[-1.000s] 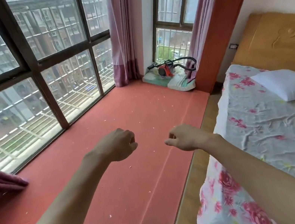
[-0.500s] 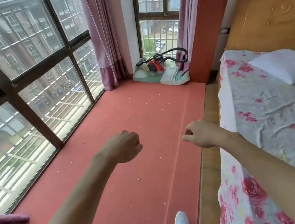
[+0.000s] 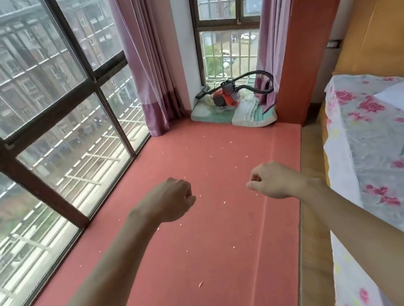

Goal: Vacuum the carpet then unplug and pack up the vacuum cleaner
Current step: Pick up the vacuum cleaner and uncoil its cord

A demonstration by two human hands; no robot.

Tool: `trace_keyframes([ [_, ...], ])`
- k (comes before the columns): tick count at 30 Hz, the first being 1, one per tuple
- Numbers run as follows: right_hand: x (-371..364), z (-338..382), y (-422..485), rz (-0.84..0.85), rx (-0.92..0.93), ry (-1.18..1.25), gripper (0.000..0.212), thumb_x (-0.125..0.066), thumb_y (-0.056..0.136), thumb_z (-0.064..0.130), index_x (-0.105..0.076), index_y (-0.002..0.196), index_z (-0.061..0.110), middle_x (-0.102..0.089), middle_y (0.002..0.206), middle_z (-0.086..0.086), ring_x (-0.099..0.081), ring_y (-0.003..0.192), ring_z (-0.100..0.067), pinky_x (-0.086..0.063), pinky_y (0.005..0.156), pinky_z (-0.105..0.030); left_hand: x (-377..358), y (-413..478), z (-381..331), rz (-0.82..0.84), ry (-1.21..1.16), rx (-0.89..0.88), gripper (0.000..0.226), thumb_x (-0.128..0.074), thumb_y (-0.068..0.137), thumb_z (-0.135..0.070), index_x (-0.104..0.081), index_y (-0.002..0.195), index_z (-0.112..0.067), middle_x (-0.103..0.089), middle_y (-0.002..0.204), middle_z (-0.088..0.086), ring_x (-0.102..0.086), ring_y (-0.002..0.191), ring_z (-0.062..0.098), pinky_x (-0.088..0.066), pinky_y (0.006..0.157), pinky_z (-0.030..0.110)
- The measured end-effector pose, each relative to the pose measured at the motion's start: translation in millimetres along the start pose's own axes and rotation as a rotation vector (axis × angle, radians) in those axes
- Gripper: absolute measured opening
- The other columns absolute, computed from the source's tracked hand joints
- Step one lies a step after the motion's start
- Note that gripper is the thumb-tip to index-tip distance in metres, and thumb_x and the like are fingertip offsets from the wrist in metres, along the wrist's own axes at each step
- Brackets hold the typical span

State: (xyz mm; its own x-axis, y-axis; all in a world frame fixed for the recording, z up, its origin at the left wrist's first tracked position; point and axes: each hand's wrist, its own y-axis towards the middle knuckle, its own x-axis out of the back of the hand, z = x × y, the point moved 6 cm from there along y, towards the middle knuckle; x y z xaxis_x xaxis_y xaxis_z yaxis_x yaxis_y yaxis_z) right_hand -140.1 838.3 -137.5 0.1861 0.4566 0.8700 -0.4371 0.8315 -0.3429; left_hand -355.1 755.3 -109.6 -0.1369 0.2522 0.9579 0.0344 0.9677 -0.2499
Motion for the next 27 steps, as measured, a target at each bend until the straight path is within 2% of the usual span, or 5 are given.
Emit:
trace_keyframes([
  [4,18.0,-2.6,62.0,0.009,-0.006,-0.008,0.031,-0.053,0.095,0.039,-0.07,0.099,0.014,-0.07,0.097,-0.004,-0.064,0.092,-0.022,-0.053,0.085,-0.04,14.9,59.9,22.3,-0.006,0.009,-0.009,0.026,-0.052,0.097,-0.032,-0.069,0.099,-0.012,-0.069,0.1,0.007,-0.062,0.093,0.028,-0.051,0.077,0.035],
  [9,43.0,-2.9,149.8,-0.002,-0.019,-0.005,0.03,-0.055,0.094,0.04,-0.071,0.098,0.015,-0.07,0.096,-0.004,-0.066,0.088,-0.022,-0.055,0.084,-0.04,34.3,147.6,52.8,-0.012,-0.006,-0.043,0.026,-0.053,0.097,-0.031,-0.069,0.099,-0.011,-0.07,0.1,0.009,-0.063,0.093,0.029,-0.053,0.079,0.039],
  [13,69.2,3.7,225.8,-0.072,-0.024,0.021,0.035,-0.049,0.095,0.049,-0.063,0.08,0.02,-0.067,0.085,0.001,-0.063,0.081,-0.02,-0.051,0.075,-0.036,49.6,227.1,85.8,-0.056,0.011,-0.07,0.027,-0.052,0.097,-0.032,-0.069,0.102,-0.012,-0.069,0.103,0.008,-0.063,0.094,0.03,-0.052,0.075,0.035],
  [17,98.3,10.5,296.3,-0.111,-0.051,0.028,0.035,-0.047,0.095,0.047,-0.067,0.09,0.019,-0.068,0.087,0.001,-0.063,0.085,-0.022,-0.053,0.081,-0.043,67.3,306.6,117.3,-0.052,0.031,-0.111,0.028,-0.052,0.096,-0.034,-0.07,0.102,-0.013,-0.07,0.104,0.007,-0.064,0.096,0.029,-0.053,0.077,0.036],
  [27,160.0,-31.6,436.9,-0.117,-0.177,0.053,0.024,-0.05,0.093,0.037,-0.069,0.097,0.023,-0.069,0.098,0.002,-0.064,0.088,-0.021,-0.054,0.08,-0.04,116.5,491.9,152.2,0.06,0.116,-0.204,0.028,-0.052,0.097,-0.033,-0.07,0.103,-0.012,-0.069,0.105,0.009,-0.063,0.099,0.031,-0.054,0.083,0.04],
])
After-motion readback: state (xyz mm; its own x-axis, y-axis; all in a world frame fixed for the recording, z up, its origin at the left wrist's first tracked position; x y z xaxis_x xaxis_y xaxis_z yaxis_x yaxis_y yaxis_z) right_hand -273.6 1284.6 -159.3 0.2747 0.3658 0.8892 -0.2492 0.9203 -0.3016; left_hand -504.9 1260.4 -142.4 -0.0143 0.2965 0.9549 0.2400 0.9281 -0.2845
